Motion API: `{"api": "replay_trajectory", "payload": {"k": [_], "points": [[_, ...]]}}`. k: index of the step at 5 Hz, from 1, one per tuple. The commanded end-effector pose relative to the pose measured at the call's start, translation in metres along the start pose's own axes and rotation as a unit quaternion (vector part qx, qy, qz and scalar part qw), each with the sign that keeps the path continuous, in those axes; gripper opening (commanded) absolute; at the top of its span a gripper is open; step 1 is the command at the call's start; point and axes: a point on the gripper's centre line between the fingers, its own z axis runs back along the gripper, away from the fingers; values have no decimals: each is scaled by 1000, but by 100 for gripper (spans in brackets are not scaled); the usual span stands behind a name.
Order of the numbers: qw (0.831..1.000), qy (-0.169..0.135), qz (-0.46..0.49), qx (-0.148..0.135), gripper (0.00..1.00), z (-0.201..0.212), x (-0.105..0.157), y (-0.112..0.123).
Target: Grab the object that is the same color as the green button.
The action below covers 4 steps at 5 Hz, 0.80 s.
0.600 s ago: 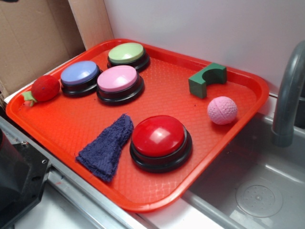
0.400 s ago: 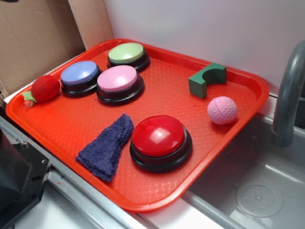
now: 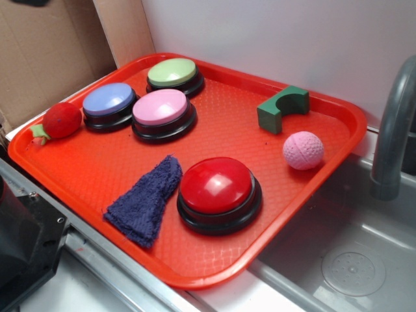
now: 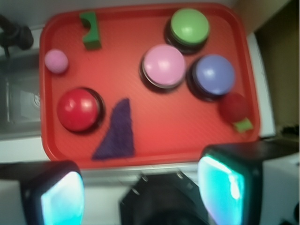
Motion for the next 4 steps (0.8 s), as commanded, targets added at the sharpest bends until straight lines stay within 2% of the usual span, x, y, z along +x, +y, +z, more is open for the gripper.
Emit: {"api": "replay_trajectory", "payload": {"k": [1,2,3,4], "points": [[995,-53,84,29,100,-32,77,-32],[993,-48,106,32,100,-56,111,-42],[988,-58,130,51,100,-89,144,-53],[988,-55,140,37,100,-120,168,-56]]}}
